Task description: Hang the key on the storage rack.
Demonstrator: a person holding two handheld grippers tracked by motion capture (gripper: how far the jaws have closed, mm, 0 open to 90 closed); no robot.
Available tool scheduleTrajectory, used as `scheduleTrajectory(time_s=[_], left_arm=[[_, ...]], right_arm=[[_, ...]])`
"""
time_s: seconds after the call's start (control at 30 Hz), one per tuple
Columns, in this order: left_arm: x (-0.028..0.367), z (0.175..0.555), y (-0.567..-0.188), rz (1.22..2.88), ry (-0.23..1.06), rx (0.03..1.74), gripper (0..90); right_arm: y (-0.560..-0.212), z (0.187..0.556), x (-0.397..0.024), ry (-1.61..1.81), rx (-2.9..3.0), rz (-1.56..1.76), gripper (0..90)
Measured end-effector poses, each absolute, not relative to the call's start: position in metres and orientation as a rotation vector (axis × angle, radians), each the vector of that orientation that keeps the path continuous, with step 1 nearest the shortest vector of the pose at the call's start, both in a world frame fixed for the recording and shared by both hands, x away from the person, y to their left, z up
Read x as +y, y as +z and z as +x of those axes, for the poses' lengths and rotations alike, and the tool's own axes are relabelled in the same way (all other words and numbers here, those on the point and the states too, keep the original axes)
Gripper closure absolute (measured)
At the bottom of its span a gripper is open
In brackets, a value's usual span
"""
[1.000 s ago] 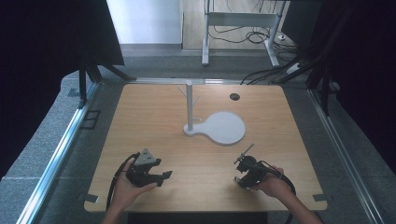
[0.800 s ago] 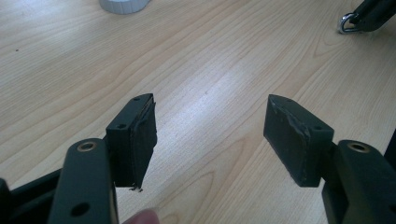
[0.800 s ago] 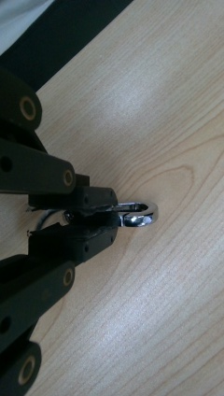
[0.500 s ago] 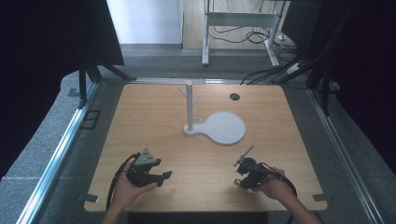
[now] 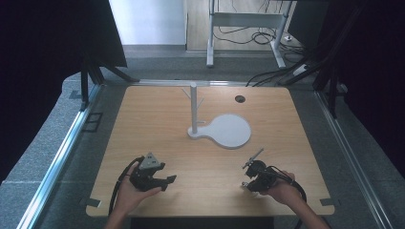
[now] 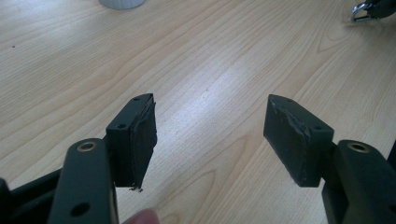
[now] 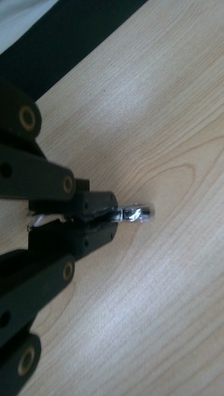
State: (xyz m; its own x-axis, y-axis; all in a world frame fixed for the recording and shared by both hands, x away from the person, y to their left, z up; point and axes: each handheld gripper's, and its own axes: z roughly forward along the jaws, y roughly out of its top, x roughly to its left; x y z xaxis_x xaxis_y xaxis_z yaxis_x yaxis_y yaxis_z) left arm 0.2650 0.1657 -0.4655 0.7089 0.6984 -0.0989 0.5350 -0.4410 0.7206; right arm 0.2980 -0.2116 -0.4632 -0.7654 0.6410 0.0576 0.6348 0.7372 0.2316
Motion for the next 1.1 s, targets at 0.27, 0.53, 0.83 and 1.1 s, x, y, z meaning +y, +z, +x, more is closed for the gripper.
scheduleTrajectory(time_s=[0.27,0.53,0.83,1.1], left_arm=[[0.166,0.266,-0.467,2.154,0.272,0.939,35.1],[0.165,0.266,-0.468,2.161,0.267,0.938,35.1],[0.165,0.266,-0.468,2.165,0.266,0.936,35.1],[0.163,0.267,-0.47,2.172,0.261,0.933,35.0]], right_arm=[[-0.45,0.3,-0.218,0.419,2.868,1.087,85.5],[-0.435,0.304,-0.223,0.465,2.823,1.09,85.5],[-0.417,0.313,-0.222,0.51,2.785,1.087,85.4],[-0.412,0.332,-0.21,0.528,2.776,1.085,85.4]])
